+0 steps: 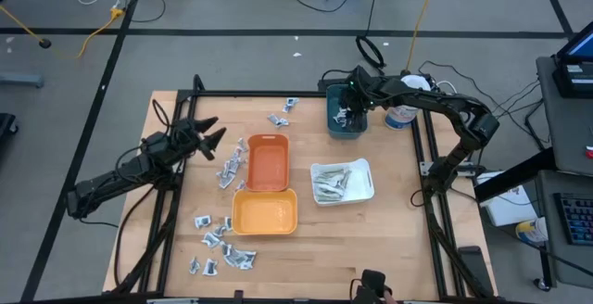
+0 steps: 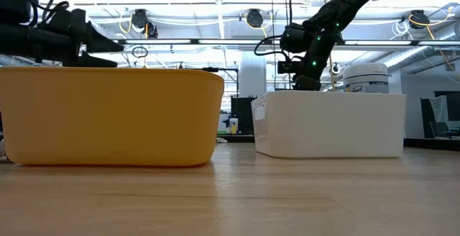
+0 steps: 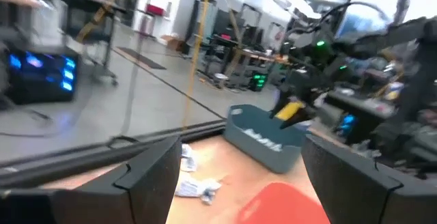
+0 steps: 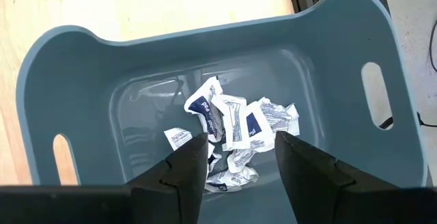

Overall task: Pick & Place First Aid Supplies
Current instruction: Put the blue sachet into the blue bin

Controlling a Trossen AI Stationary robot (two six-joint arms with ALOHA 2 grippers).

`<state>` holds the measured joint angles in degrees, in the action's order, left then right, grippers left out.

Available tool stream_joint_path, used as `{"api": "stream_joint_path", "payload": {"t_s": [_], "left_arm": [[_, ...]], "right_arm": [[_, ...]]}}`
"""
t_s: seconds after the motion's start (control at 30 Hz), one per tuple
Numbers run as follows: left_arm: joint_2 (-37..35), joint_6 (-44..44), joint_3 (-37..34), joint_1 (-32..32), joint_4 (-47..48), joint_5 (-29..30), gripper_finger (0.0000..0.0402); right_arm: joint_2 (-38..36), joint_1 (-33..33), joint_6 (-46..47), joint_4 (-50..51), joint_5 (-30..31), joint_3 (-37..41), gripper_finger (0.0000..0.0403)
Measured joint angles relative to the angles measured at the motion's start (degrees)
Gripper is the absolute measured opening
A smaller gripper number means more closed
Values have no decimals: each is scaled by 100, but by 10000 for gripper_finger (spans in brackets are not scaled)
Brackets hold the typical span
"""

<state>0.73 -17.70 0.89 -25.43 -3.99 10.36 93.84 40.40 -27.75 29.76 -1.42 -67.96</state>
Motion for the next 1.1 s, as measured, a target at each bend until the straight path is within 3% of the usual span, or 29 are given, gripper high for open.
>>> {"api": "stream_joint_path", "payload": {"t_s": [0.2,0.33,0.47,0.63,0.83,1.1], "left_arm": [[154,-396,269,3,-30,-670,308],[783,-202,1063,2,705,-681,308],[1949,54,2261,0,1873,-468,308],[3898,450,3834,2,3161,-199,308],[6004,1194,5437,-47,3847,116,308],[7848,3140,6979,-355,4557,113,308]], "right_arm": [[0,0,-17,-56,-4,0,164],[0,0,-5,-194,-5,0,165],[0,0,14,-215,-8,0,166],[0,0,293,-212,-10,0,167],[-219,-9,299,-599,-16,-2,177],[-1121,-13,321,-1708,-492,-1,209]]}}
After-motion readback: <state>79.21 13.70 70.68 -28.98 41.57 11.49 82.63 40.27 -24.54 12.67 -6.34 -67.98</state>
